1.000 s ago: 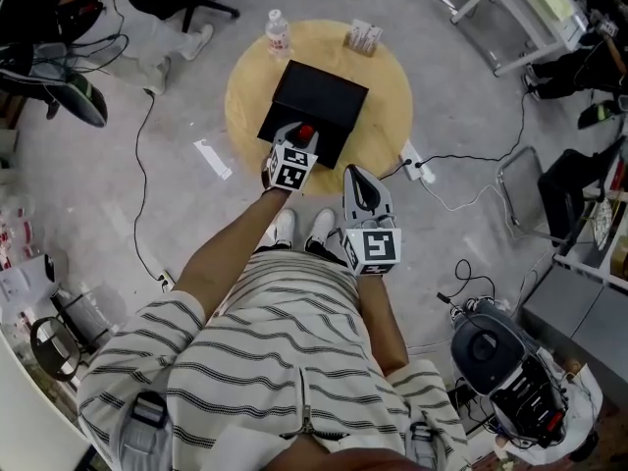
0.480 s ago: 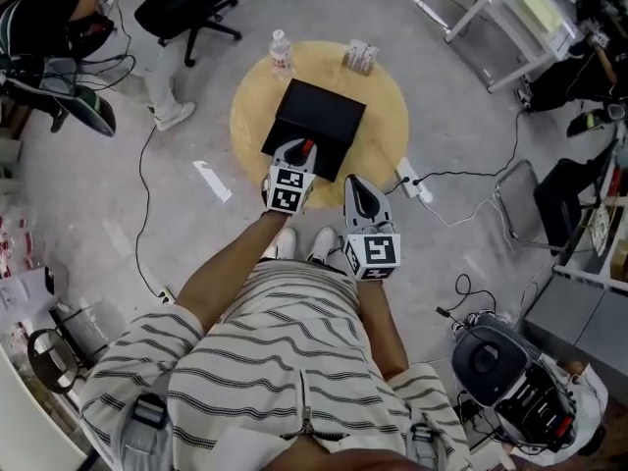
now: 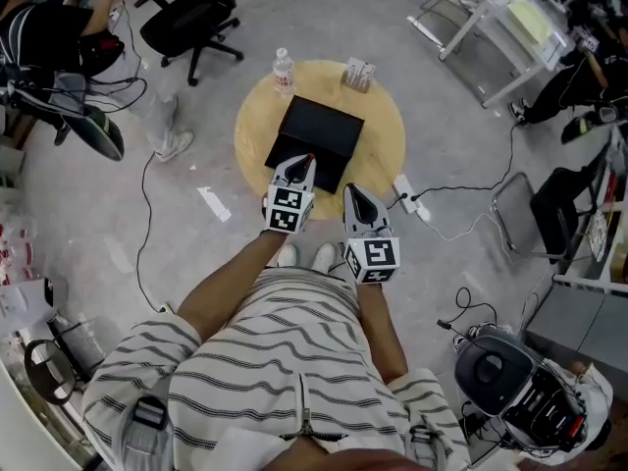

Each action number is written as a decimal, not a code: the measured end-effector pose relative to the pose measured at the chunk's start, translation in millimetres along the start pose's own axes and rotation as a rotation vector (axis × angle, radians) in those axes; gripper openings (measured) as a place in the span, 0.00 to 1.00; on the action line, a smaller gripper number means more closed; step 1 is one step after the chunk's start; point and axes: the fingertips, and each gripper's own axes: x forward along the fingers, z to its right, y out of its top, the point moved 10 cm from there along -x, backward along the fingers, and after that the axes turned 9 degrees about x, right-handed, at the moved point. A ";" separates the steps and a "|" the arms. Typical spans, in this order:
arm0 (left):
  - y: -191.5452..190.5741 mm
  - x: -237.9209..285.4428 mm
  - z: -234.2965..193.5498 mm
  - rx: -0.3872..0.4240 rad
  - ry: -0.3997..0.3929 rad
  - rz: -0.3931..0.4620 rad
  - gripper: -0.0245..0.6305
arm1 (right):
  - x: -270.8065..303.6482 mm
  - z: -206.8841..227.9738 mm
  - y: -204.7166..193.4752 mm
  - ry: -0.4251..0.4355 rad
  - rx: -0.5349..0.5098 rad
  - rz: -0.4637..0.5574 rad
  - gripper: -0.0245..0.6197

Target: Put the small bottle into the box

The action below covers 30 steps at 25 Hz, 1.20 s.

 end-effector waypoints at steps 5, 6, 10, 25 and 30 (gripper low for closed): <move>7.0 -15.6 4.3 0.011 -0.023 0.033 0.07 | -0.8 -1.7 1.6 -0.003 0.011 0.015 0.05; 8.4 -18.2 4.4 0.011 -0.026 0.040 0.07 | -0.6 -2.3 2.2 -0.001 0.009 0.018 0.05; 16.1 -26.8 4.7 0.013 -0.037 0.062 0.07 | 1.6 -2.0 3.6 -0.002 0.006 0.023 0.05; 38.5 -49.1 20.9 0.046 -0.049 0.115 0.07 | -5.1 5.7 11.9 -0.009 -0.006 0.046 0.05; 39.3 -59.7 19.5 0.034 -0.034 0.132 0.07 | -5.7 0.9 9.8 0.001 -0.007 0.049 0.05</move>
